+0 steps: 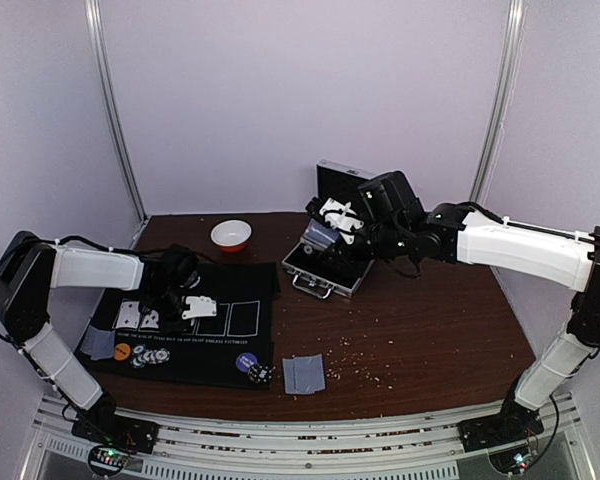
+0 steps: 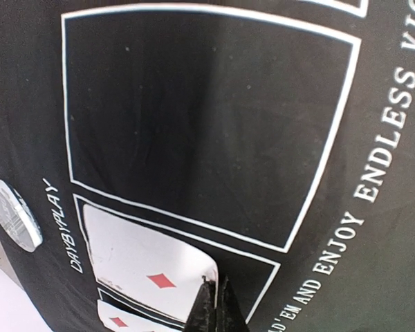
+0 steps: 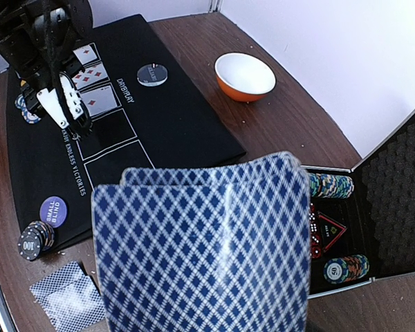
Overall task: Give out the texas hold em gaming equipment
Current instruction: Flop the poker card into the community card area.
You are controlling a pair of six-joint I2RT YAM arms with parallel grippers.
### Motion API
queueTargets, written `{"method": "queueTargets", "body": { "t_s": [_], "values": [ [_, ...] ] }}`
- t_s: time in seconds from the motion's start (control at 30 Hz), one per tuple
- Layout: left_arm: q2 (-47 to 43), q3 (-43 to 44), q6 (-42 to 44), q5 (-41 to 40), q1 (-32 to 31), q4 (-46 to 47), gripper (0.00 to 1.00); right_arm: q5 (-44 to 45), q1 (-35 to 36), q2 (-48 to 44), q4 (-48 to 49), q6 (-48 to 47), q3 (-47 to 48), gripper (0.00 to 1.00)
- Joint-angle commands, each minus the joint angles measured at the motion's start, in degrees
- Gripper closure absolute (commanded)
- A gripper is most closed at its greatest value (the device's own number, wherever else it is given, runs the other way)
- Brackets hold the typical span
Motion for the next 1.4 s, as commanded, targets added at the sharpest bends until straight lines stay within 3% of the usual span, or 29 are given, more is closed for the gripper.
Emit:
{"method": "queueTargets", "body": {
  "t_s": [0.0, 0.07, 0.2, 0.63, 0.87, 1.17, 1.37],
  "values": [
    [-2.9, -1.3, 2.4, 2.7, 0.4, -0.3, 1.0, 0.9, -0.1, -2.0, 0.4, -0.1, -1.0, 0.57],
    [-4.2, -2.6, 4.1, 3.3, 0.3, -0.1, 1.0, 0.9, -0.2, -1.9, 0.5, -0.1, -0.9, 0.57],
    [-6.5, -4.8, 5.5, 3.7, 0.1, -0.1, 0.88, 0.9, -0.2, -1.7, 0.4, -0.1, -0.7, 0.57],
    [0.1, -1.0, 1.3, -3.1, 0.2, 4.0, 0.92, 1.4, -0.2, -2.4, 0.5, 0.3, -1.4, 0.57],
    [0.8, 0.1, 0.8, -0.9, 0.2, 3.1, 0.88, 1.9, -0.1, -3.3, 0.2, 0.3, -2.5, 0.57],
    [-2.5, 0.3, 1.8, 5.6, 0.2, -1.3, 0.71, 2.1, -0.1, -3.2, 0.5, 0.2, -2.3, 0.57],
    [-5.7, 1.9, 1.6, 9.0, -0.2, -2.7, 0.66, 2.0, -0.2, -2.9, 0.3, -0.1, -1.6, 0.57]
  ]
}}
